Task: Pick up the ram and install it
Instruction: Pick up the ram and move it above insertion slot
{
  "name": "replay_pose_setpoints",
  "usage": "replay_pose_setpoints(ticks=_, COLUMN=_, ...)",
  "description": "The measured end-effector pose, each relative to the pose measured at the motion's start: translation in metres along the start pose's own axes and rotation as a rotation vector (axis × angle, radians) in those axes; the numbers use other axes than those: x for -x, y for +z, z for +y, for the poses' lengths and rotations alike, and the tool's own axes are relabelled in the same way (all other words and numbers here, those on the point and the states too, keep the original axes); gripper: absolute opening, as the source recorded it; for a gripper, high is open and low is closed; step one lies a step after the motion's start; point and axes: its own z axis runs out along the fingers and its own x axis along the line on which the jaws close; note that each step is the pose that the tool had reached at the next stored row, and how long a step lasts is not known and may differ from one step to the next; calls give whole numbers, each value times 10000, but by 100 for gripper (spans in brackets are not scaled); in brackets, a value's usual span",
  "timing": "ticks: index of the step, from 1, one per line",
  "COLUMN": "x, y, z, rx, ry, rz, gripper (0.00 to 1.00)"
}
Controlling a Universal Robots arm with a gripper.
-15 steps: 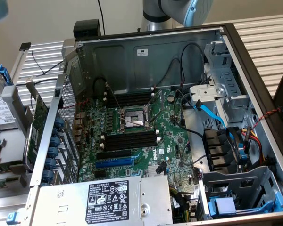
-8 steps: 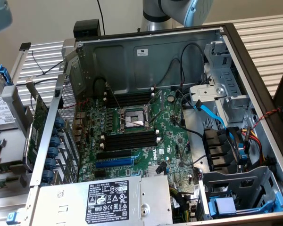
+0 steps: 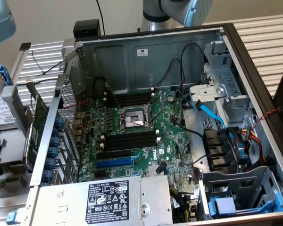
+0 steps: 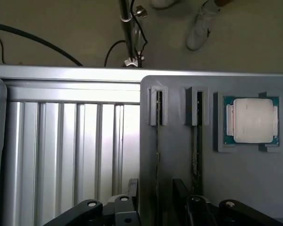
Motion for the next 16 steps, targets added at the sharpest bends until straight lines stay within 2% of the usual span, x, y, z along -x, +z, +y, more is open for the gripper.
replay_pose_setpoints(ticks=2, x=0, y=27, z=-1, rx=0, ry=-1, rz=-1, gripper=42)
replay_pose_setpoints(ticks=5, x=-1, y=36, z=-1, rx=34, ry=1, rz=2, gripper=40)
replay_pose_setpoints(ticks=6, x=-1, y=37, z=-1, rx=40, ry=1, rz=2, gripper=34)
replay_pose_setpoints(ticks=7, x=-1, y=39, z=-1, rx=42, ry=0, rz=0, gripper=34)
replay_pose_setpoints(ticks=10, x=0, y=40, z=-1, rx=41, ry=1, rz=-3, gripper=16)
replay_pose_setpoints(ticks=12, x=-1, y=40, z=-2, rx=41, ry=0, rz=-8, gripper=13)
replay_pose_setpoints(ticks=16, x=-1, y=28, z=-1, rx=38, ry=-1, rz=-34, gripper=13)
